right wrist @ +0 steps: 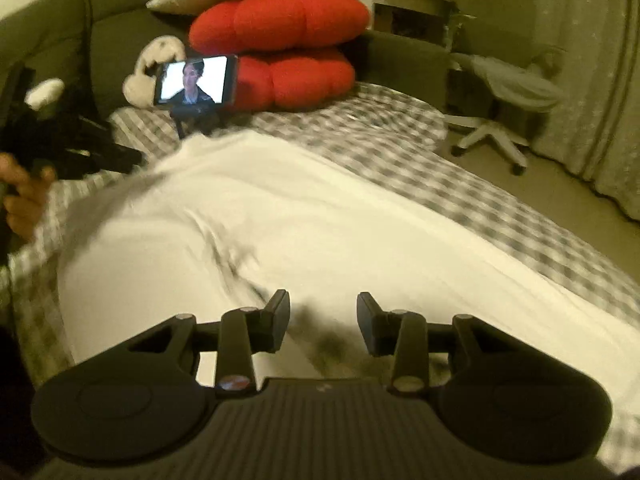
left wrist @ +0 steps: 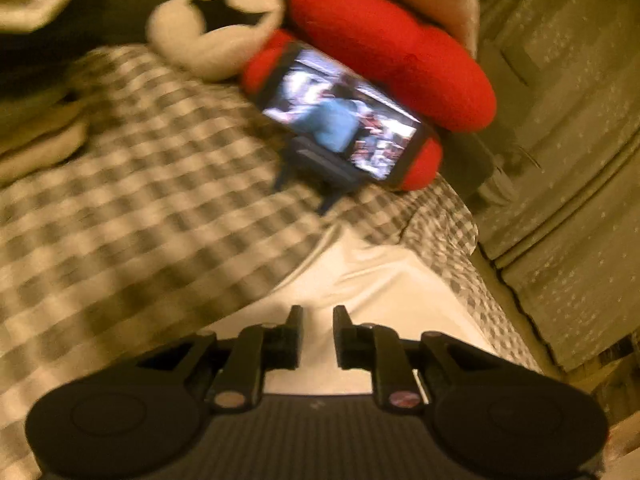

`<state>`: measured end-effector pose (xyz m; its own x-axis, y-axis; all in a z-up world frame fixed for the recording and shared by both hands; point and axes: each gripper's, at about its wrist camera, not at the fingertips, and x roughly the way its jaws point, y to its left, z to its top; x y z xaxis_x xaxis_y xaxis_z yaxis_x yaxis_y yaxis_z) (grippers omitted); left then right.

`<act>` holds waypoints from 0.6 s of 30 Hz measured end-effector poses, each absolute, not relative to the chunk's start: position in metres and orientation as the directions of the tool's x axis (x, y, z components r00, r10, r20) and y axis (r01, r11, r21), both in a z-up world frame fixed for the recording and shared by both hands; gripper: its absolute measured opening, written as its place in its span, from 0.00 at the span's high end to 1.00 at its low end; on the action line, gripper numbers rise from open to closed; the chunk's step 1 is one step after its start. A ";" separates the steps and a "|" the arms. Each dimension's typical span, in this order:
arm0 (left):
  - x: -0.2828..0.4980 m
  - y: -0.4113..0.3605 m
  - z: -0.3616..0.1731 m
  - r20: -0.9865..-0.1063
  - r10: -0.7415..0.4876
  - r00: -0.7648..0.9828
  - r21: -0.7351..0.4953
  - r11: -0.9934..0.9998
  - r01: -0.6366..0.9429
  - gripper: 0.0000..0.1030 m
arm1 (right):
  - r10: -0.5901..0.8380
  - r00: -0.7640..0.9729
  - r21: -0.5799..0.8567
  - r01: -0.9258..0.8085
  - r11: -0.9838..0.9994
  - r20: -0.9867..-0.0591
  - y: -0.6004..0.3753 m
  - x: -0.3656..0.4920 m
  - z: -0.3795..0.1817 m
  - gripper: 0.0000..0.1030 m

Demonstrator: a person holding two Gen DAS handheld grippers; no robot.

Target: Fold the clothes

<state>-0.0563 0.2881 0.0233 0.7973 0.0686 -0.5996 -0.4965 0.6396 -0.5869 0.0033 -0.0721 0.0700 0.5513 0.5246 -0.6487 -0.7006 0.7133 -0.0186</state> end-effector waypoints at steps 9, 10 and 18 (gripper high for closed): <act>-0.123 0.298 0.014 -0.619 0.111 0.778 -0.563 0.629 -0.537 0.76 | 0.415 0.613 -0.020 -0.575 0.818 -0.673 -0.135 -0.024 0.067 0.60; -0.124 0.296 0.012 -0.621 0.089 0.778 -0.572 0.628 -0.529 0.76 | 0.400 0.620 -0.025 -0.561 0.828 -0.674 -0.139 -0.024 0.069 0.60; -0.122 0.280 0.011 -0.641 0.054 0.765 -0.552 0.661 -0.509 0.74 | 0.345 0.716 -0.008 -0.440 0.898 -0.606 -0.208 -0.030 0.103 0.60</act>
<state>-0.1217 0.2799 0.0106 0.7655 0.0540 -0.6412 -0.5089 0.6607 -0.5518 -0.0303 -0.2077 0.1031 0.7163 0.3453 -0.6063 -0.4396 0.8981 -0.0078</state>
